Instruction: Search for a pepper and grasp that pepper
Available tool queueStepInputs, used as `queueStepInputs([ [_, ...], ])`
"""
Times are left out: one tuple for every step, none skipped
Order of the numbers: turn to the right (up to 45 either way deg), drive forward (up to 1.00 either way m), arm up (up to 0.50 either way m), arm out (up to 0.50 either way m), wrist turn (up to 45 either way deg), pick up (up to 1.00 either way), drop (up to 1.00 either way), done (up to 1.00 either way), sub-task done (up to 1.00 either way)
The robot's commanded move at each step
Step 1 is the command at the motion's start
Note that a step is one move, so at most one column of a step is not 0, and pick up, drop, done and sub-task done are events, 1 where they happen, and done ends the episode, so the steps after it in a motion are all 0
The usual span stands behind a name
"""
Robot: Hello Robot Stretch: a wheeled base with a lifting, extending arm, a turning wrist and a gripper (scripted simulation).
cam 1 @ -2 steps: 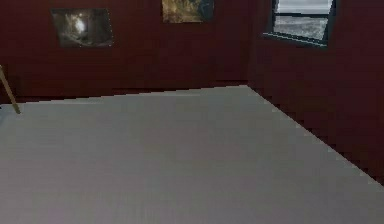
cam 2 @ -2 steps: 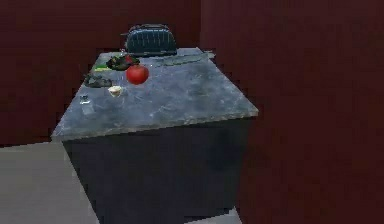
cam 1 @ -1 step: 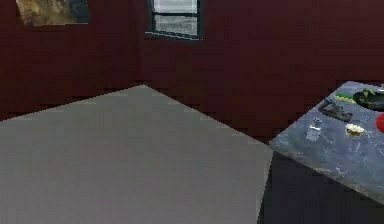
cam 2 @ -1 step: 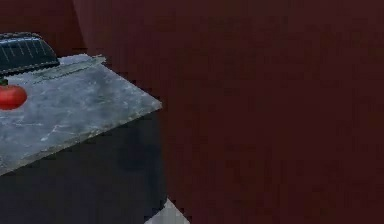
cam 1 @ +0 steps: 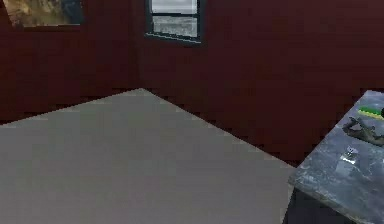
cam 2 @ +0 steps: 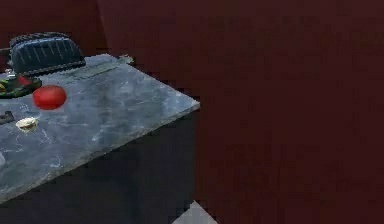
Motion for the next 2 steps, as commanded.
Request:
queueStepInputs([
  [-42.0, 0.0, 0.0, 0.0, 0.0, 0.0, 0.0, 0.0, 0.0],
  [0.0, 0.45, 0.0, 0.0, 0.0, 0.0, 0.0, 0.0, 0.0],
])
